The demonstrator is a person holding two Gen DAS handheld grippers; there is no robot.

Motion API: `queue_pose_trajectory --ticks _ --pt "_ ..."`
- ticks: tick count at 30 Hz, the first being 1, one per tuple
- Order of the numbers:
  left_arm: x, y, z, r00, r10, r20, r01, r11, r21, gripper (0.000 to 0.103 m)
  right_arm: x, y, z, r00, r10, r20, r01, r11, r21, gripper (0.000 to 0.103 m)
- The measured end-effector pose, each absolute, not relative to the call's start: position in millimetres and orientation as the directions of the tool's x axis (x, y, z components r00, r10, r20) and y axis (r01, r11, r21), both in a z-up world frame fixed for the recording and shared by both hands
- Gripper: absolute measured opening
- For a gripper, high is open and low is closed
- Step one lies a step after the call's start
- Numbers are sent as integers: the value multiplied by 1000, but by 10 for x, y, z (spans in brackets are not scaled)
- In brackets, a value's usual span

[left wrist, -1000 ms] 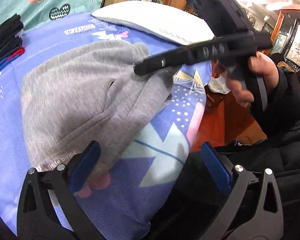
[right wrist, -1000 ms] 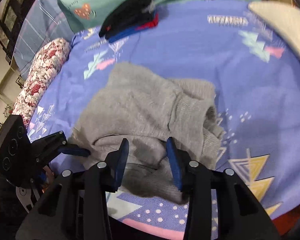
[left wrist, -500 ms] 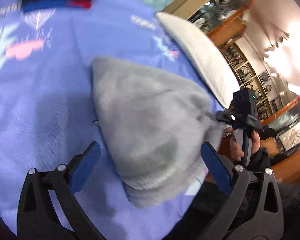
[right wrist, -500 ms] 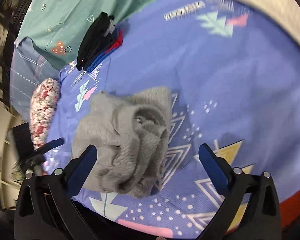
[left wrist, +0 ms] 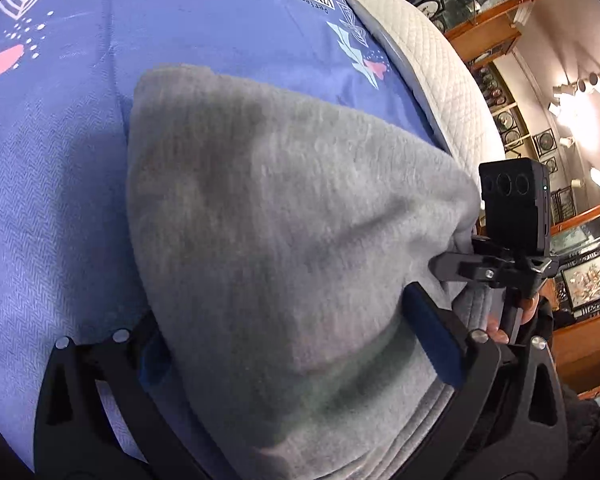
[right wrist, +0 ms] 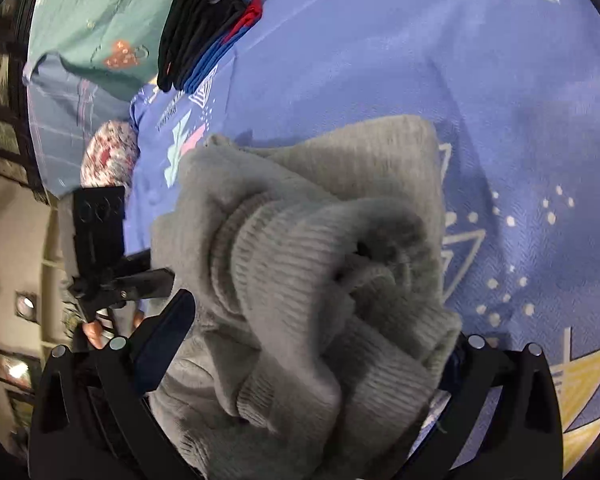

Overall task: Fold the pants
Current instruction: 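Lift the folded sweatpants with both grippers and carry them to the clothes stack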

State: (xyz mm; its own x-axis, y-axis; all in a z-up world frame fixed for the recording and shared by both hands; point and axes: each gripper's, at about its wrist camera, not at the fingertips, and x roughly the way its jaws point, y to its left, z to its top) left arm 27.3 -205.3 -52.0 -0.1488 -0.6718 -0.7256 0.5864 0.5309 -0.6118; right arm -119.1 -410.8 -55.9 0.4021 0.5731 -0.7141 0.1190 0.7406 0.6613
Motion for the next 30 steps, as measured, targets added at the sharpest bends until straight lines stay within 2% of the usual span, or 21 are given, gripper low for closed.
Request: queue_pose_trajectory --ticks 2,3,5,7,10,15,19,23,25,27,30 --pt "170 -1971 -453 -114 -690 -714 609 519 -599 93 -1256 -4079 -533 428 550 -717 119 753 648 87" --pt "141 -1964 -420 -102 -701 -706 614 514 -599 92 -1265 -4071 -525 442 542 -715 124 752 647 83" --pt "95 -1887 -272 -88 -747 -660 601 488 -633 92 -1348 -4049 -403 484 527 -699 101 759 643 69" --pt "77 -1880 -129 -79 -771 -632 608 465 -644 92 -1395 -3997 -236 516 545 -660 44 753 656 60" --pt "62 -1805 98 -22 -784 -620 642 464 -610 92 -1362 -3801 76 530 561 -636 -38 765 643 55" --pt "348 -1435 398 41 -827 -560 621 460 -634 92 -1083 -3541 375 545 572 -614 -117 776 619 53" --pt "887 -1250 968 144 -818 -557 634 508 -582 92 -604 -3489 646 548 597 -586 -165 764 624 53" --pt "1737 -1145 1800 283 -814 -507 665 547 -508 93 267 -3383 1390 601 581 -549 -238 785 571 53" --pt "2258 -1088 2047 345 -802 -488 652 579 -490 94 773 -3346 1808 642 557 -527 -275 809 519 53" --pt "2807 -1096 2087 393 -784 -481 631 610 -479 98 1355 -3300 2086 671 532 -517 -280 827 488 55" --pt "3719 -1030 1651 397 -753 -525 540 654 -530 100 2244 -3229 2144 696 462 -551 -241 872 427 69"
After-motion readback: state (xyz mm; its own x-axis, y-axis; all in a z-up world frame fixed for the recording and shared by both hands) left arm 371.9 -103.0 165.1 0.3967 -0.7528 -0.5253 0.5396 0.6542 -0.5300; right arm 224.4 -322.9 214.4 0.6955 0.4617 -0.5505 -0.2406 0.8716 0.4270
